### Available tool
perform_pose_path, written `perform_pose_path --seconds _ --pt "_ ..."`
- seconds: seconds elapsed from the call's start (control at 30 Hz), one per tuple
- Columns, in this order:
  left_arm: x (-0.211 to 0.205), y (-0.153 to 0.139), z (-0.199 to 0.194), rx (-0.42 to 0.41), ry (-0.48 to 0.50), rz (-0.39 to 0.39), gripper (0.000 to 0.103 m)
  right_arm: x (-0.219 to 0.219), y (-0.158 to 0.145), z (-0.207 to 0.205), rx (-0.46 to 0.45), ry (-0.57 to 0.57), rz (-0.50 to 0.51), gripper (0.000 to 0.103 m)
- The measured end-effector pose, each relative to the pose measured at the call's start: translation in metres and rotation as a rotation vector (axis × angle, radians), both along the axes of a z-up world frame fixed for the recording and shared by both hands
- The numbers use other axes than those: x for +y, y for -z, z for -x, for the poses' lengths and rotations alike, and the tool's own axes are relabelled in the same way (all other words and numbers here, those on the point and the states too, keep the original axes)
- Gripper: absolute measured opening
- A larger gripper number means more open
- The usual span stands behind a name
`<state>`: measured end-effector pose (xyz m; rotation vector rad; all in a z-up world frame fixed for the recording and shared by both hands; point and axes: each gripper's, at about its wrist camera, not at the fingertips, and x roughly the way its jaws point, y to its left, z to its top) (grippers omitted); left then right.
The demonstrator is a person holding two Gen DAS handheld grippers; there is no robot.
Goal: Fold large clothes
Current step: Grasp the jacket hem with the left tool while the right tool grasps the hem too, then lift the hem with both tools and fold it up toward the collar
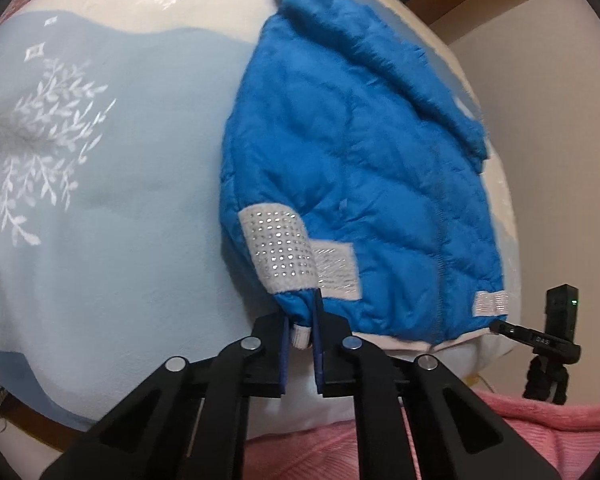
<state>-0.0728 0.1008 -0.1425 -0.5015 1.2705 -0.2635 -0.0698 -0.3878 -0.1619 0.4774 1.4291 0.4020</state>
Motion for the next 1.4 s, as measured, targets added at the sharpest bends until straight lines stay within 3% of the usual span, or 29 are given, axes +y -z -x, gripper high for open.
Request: perform_pose_path --seconds 0.3,0.7,1.03,1.4 --pt "-0.007 -0.063 -0.04 -0.161 0.047 -0.011 0.008 -0.012 -0.062 -0.036 -0.141 0.022 -0.028 0.009" --pt "-0.013 -0.095 -0.135 -0.296 0.051 -0.037 0.008 -0.028 -0.1 -0.132 -0.218 0.05 -0.025 0.008" --pt "-0.026 -0.082 -0.234 -0.299 0.064 -0.071 0.008 -0.04 -0.078 -0.235 -0.141 0.08 -0.035 0.008" --pt "-0.04 -0.034 -0.329 -0.221 0.058 -0.117 0.009 -0.048 -0.041 -0.314 -0.087 0.103 -0.02 0.009"
